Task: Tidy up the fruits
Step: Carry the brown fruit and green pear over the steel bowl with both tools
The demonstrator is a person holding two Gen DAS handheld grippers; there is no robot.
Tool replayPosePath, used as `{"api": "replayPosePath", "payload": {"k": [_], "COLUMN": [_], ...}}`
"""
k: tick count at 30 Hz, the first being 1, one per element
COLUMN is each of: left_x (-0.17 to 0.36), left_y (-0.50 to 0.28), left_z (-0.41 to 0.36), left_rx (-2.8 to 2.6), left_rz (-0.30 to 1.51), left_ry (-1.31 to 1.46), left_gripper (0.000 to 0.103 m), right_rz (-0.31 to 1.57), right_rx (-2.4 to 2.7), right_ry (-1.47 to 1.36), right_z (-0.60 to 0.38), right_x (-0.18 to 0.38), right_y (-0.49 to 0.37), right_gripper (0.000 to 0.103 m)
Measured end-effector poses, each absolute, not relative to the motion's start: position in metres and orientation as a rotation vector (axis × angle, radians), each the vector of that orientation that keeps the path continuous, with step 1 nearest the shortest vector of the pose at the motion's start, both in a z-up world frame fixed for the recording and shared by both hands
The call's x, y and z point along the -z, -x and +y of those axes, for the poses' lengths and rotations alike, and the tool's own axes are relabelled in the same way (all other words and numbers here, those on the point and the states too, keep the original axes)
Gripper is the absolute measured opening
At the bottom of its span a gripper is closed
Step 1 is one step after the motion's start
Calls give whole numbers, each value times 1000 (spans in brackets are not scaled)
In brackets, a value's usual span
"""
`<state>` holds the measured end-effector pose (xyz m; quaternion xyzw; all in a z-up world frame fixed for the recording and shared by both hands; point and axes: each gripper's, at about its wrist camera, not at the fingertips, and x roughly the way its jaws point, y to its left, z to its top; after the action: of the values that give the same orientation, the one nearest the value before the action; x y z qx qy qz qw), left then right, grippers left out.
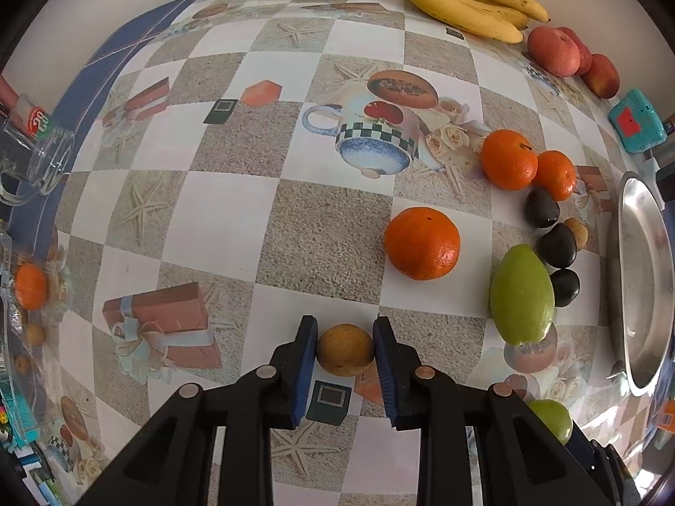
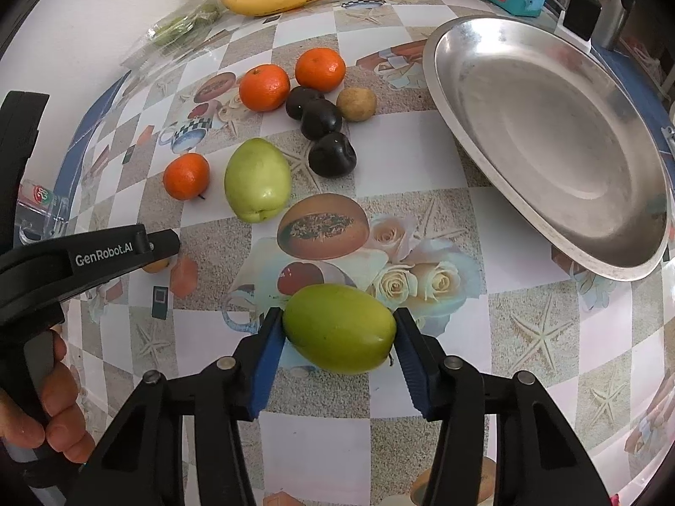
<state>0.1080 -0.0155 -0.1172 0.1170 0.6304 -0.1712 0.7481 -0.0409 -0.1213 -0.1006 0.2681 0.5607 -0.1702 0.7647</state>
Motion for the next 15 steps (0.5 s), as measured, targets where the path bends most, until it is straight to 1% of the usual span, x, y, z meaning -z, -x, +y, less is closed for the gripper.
{"api": "replayPosePath", "payload": {"k": [6,15], "left_x": [111,80], "left_y": [-105,-103], "left_z": [-16,-11], "left_rx": [364,344], "left_rz": [1357,1288], "left_ry": [-269,-237], "left_gripper": [29,29], "right_rz": [1207,1137], "right_rx": [340,332], "right_ry": [-602,-587], "right_z": [-122,-123], "right_x": [96,75], "right_y": [43,42], "right_gripper": [53,53]}}
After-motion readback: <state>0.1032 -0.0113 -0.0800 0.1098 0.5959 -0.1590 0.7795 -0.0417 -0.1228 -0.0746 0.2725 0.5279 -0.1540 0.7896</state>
